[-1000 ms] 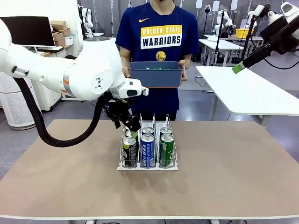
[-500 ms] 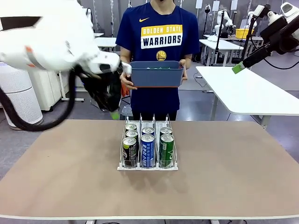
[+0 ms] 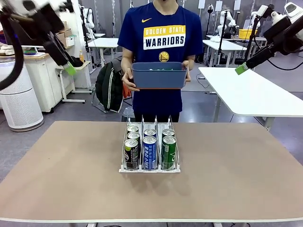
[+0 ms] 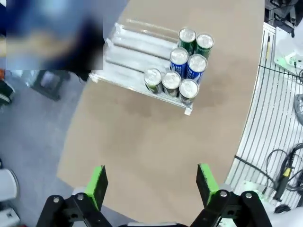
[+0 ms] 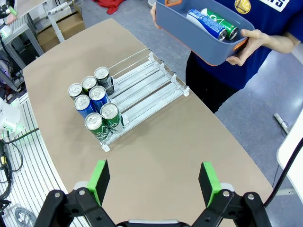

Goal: Fill the beverage cans into the dispenser.
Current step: Pick up the Ionic drink handed by the human.

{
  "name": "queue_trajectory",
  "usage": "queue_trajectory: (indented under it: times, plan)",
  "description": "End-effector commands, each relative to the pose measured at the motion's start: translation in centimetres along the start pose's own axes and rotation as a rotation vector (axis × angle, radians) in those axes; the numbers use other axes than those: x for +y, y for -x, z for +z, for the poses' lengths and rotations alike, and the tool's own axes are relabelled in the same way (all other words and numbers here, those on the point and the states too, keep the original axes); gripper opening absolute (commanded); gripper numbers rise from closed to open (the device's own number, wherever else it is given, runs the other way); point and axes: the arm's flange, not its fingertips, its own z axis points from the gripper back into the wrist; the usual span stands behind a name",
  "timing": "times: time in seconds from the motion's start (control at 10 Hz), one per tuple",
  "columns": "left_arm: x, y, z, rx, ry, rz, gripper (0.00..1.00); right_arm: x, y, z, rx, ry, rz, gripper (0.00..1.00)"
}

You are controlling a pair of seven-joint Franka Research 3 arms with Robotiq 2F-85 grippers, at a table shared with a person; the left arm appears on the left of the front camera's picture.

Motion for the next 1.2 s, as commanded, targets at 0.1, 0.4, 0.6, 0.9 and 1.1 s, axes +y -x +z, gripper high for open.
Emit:
queue_trajectory:
  times: [0.1, 0.4, 0.6, 0.9, 1.1]
  plan:
    - [2.9, 2.7, -0.3, -0.111, 0.024, 0.038, 1.0, 0.1, 0.1, -0.1, 0.001, -0.001, 0.0, 1.0]
    - [6.6, 5.5, -2.3, -0.192, -0.001, 0.14, 1.0, 0.1, 0.1, -0.1, 0.001, -0.001, 0.0, 1.0]
    - [7.0, 6.2, -3.7, -0.222, 0.011, 0.169, 1.0, 0.1, 0.1, -0.1, 0.001, -0.001, 0.0, 1.0]
    - [7.2, 6.7, -4.3, -0.203, 0.002, 0.217, 1.0, 0.1, 0.1, -0.1, 0.001, -0.001, 0.0, 1.0]
    - [7.5, 6.3, -4.3, -0.18, 0.013, 0.209, 1.0, 0.1, 0.1, -0.1, 0.001, -0.001, 0.0, 1.0]
